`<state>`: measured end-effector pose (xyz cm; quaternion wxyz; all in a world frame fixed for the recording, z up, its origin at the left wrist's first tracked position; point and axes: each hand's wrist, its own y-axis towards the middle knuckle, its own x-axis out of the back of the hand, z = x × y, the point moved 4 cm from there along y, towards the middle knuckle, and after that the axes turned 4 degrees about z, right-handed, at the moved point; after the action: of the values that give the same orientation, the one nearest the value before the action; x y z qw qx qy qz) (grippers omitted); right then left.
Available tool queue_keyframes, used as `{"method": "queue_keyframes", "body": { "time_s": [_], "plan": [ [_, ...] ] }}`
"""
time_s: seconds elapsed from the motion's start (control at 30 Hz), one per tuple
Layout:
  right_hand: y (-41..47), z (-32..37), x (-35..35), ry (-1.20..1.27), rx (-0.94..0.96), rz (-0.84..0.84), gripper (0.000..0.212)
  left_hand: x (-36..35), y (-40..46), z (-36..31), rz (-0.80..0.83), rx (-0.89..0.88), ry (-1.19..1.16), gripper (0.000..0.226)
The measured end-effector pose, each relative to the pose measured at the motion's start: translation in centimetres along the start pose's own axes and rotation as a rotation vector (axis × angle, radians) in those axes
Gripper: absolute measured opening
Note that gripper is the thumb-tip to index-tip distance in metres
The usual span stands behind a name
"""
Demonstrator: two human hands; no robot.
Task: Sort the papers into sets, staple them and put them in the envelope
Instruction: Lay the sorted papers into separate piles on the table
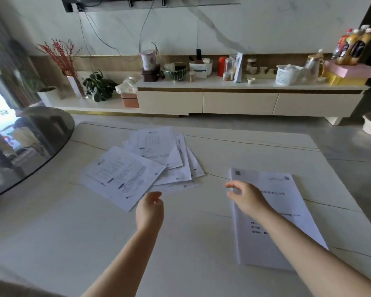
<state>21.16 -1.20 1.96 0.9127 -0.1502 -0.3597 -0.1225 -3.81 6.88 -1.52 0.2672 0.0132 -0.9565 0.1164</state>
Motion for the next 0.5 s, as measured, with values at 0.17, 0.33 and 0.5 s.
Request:
{"method": "queue_keyframes", "body": {
  "time_s": [0.17,0.33,0.5],
  "plan": [
    [6.6,4.1,-5.5,0.019,0.040,0.061,0.034,3.7,6.4,1.8,-0.049,-0.070,0.219,0.035],
    [13.6,5.3,-8.4,-0.070,-0.029,0.058,0.042,2.8,12.4,3.2,0.052,-0.154,0.711,0.054],
    [18.6,4.8,-9.5,-0.338,-0.160,0.016,0.053,0.6,16.7,3.9,0.158,-0.144,0.833,0.066]
  ]
}}
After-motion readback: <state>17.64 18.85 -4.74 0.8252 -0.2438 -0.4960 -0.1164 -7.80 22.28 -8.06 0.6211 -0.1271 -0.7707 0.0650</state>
